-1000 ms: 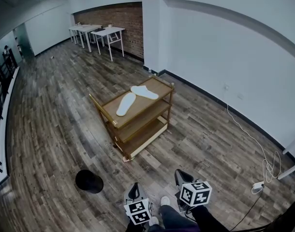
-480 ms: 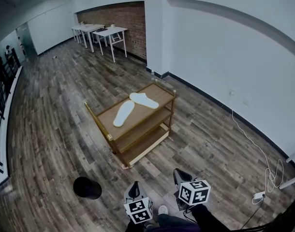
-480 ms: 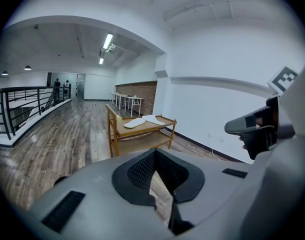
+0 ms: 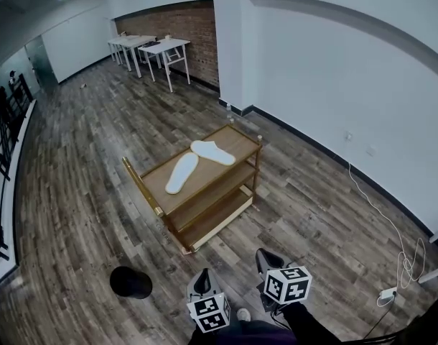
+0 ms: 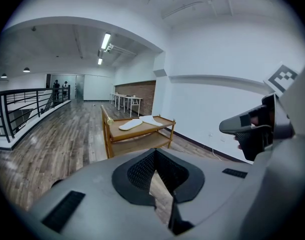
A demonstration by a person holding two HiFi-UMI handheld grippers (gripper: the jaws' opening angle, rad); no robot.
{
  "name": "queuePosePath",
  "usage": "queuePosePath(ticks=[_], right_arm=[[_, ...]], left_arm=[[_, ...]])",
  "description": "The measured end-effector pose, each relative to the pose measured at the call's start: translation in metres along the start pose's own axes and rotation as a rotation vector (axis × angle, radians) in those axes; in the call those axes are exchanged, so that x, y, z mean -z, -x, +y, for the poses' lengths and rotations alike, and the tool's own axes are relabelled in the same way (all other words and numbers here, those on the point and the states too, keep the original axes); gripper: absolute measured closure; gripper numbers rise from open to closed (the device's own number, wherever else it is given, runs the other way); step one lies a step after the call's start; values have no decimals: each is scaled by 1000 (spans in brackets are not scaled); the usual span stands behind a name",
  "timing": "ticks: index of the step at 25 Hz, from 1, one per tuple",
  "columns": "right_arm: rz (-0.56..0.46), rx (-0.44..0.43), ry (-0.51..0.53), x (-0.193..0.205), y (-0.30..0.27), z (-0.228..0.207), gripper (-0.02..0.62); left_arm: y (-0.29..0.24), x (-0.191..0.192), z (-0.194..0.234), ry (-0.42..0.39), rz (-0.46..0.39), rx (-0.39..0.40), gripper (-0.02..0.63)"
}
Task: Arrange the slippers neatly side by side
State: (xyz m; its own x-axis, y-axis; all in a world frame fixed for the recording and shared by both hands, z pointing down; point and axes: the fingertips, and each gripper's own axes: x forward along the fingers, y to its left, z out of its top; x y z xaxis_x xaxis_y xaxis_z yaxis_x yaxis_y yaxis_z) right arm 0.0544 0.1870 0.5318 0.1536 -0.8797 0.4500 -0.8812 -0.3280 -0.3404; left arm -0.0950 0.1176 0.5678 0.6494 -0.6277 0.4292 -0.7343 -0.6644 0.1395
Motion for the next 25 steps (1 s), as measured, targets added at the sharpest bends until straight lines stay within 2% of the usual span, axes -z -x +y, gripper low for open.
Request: queuePosePath(ticks=[7, 16, 25], right_arm=[[-15, 28, -19, -13, -23, -19, 597], [-11, 63, -25, -47, -72, -37, 597], [-9, 73, -7, -93, -141, -42, 597]], left_arm=[[-33, -6, -2, -15, 8, 21, 604], [-99, -44, -4, -42, 5, 75, 604], [-171, -87, 23, -38, 1, 79, 604]])
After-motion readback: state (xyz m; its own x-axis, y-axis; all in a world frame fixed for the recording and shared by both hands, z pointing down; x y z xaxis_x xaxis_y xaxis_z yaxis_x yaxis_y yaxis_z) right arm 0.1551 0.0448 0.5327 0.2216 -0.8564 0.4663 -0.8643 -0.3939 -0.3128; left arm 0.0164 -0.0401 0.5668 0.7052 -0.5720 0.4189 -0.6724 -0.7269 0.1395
